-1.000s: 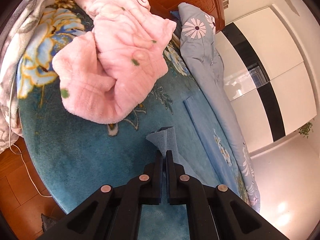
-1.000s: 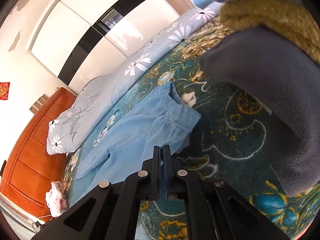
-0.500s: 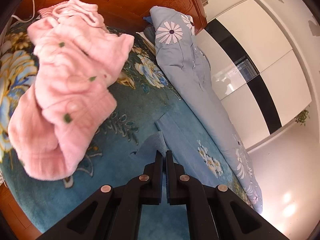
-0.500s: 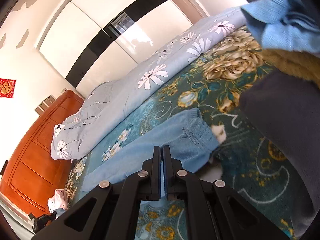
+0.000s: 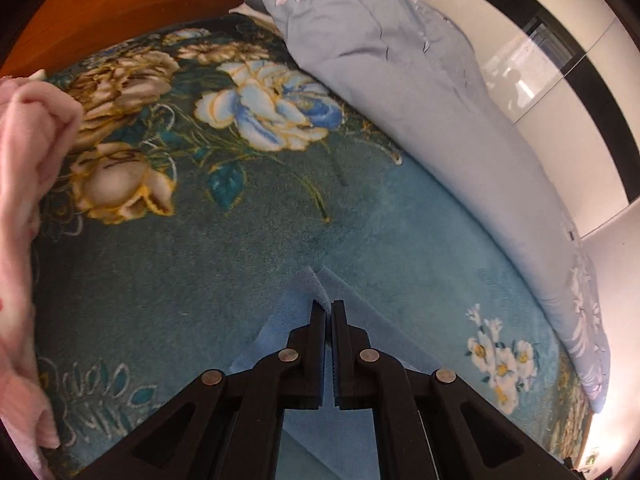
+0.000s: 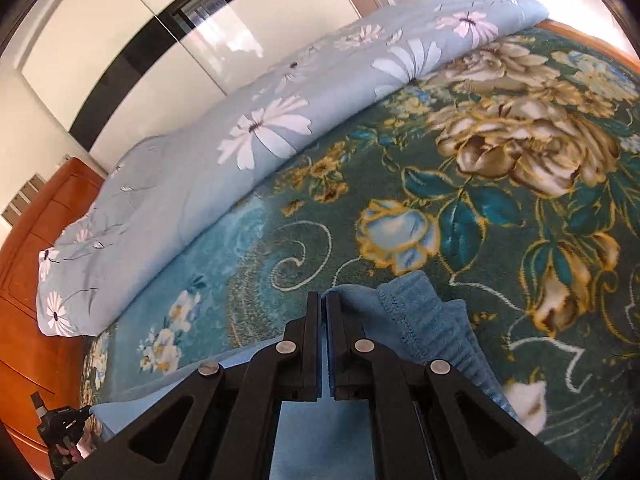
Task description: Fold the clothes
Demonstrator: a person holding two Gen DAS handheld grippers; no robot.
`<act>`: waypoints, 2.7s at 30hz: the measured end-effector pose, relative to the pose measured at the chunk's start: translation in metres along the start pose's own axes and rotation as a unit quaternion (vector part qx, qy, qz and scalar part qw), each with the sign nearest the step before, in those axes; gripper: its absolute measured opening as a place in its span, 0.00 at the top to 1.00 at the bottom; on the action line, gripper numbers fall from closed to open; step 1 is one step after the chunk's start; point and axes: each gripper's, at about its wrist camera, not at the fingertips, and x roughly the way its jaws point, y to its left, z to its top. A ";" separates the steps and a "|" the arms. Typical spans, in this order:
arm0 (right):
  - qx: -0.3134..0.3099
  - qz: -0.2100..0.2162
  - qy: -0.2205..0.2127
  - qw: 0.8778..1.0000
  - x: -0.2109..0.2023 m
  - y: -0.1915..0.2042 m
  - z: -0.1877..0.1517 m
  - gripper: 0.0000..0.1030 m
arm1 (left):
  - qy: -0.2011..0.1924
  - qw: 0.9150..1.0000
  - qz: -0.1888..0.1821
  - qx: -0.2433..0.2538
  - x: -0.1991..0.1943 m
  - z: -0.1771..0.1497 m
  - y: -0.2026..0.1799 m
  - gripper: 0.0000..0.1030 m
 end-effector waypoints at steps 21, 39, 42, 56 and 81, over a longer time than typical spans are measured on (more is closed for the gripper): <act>-0.116 -0.019 -0.009 0.993 -0.052 0.001 -0.024 0.70 | 0.022 0.996 -0.087 -0.022 -0.008 -0.022 0.076 0.51; -0.164 -0.010 0.035 0.986 -0.020 -0.015 -0.009 0.78 | 0.006 0.993 -0.119 -0.001 0.007 -0.023 0.061 0.51; -0.164 -0.010 -0.007 0.986 -0.039 -0.014 0.000 0.83 | 0.005 0.992 -0.126 -0.010 0.007 -0.023 0.063 0.51; -0.114 -0.068 -0.002 0.991 -0.009 -0.036 0.016 0.74 | 0.000 0.989 -0.144 -0.034 0.010 -0.023 0.070 0.51; 0.211 0.171 -0.007 0.962 -0.031 -0.089 -0.066 0.35 | 0.000 0.974 -0.190 -0.122 0.001 -0.052 0.067 0.32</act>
